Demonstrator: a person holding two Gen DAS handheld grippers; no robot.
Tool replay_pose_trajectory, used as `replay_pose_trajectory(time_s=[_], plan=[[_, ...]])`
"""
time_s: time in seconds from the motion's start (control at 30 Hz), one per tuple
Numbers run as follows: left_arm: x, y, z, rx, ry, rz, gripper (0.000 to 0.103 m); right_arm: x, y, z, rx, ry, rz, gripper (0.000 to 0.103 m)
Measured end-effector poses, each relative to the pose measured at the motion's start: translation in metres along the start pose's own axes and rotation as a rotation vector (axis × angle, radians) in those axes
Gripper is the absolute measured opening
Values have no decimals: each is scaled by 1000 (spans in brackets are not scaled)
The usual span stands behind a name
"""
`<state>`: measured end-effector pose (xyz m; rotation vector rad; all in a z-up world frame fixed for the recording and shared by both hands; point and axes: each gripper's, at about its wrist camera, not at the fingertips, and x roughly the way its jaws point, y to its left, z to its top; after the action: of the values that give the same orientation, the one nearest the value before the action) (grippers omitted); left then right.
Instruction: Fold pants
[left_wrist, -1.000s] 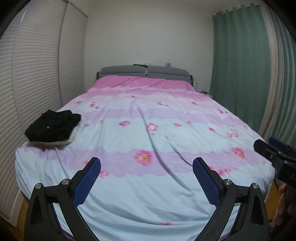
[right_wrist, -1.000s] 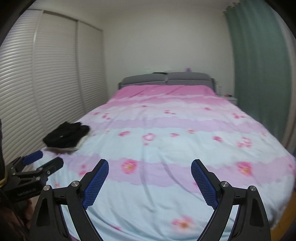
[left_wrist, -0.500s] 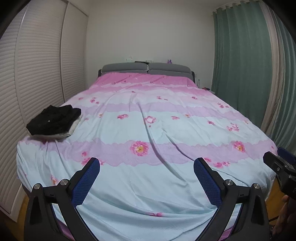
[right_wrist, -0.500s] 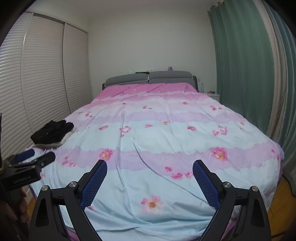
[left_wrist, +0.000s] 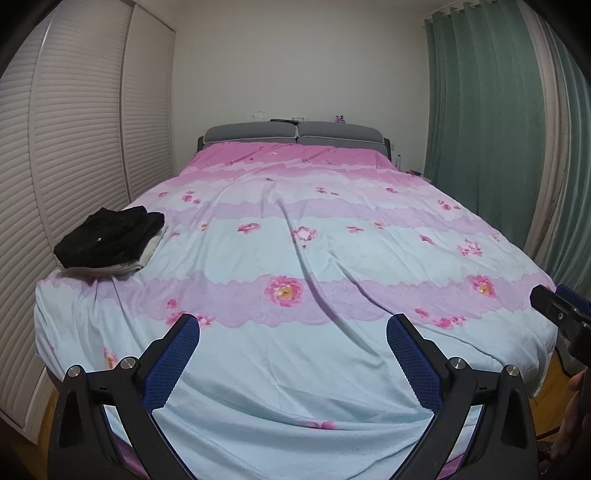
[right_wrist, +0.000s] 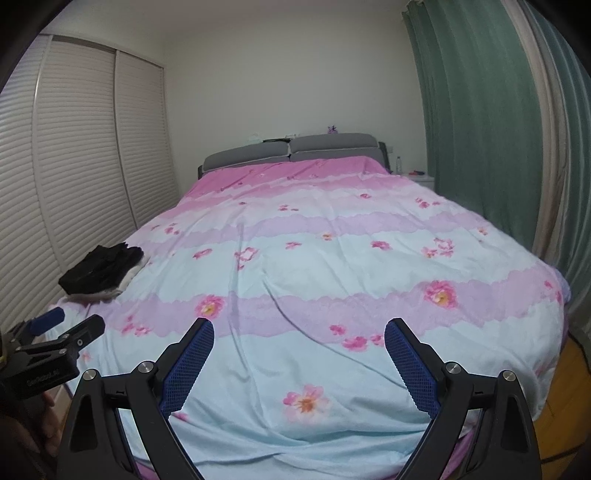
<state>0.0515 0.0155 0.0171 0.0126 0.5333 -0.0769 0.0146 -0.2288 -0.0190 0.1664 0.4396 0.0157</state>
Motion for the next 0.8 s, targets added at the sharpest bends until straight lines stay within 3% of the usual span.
replay_pose_trajectory(time_s=[0.3,0.8], plan=[[-1,-2,-2,26,-7,14,103,-4,-7,5,-7,-60,-28,95],[3,0,-1,27,-4,16,103,-7,-7,8,-23,-61,-16,95]])
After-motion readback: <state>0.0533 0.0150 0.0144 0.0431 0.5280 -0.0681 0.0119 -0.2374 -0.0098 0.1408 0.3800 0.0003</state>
